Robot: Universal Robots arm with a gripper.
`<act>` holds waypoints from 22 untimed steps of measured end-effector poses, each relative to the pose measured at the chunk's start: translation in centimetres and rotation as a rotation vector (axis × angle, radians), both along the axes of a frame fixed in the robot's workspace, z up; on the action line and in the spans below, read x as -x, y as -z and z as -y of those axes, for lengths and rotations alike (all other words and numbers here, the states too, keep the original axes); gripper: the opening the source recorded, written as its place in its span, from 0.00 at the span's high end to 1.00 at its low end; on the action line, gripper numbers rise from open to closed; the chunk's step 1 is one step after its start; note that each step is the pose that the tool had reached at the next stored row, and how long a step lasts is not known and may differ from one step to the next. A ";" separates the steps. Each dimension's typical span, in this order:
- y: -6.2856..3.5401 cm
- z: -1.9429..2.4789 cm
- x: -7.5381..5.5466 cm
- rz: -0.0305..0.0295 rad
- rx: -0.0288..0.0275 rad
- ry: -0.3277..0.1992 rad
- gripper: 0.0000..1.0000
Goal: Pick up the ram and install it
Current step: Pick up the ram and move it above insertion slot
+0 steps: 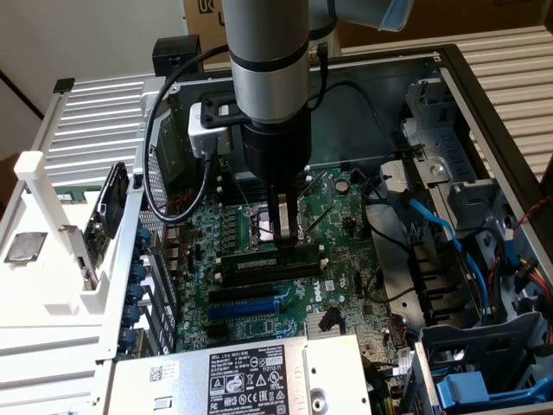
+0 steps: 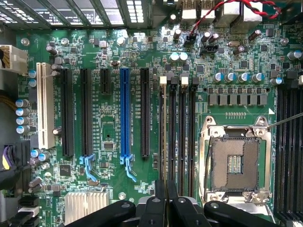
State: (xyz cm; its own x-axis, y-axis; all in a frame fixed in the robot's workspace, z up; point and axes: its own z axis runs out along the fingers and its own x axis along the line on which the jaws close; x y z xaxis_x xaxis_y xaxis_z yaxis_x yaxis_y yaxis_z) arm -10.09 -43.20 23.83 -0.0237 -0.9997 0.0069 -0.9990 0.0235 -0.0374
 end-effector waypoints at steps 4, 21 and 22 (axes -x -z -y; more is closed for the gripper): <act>0.20 -0.07 0.0 -0.0001 0.0001 0.000 0.88; 0.54 -0.07 0.0 0.0001 -0.0002 0.000 0.88; 0.57 -0.07 0.1 0.0000 0.0000 0.000 0.88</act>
State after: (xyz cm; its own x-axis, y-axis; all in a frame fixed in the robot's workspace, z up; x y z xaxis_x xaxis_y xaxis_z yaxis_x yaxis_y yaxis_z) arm -10.14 -43.13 23.26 -0.0237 -0.9997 0.0068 -0.9990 0.0234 -0.0374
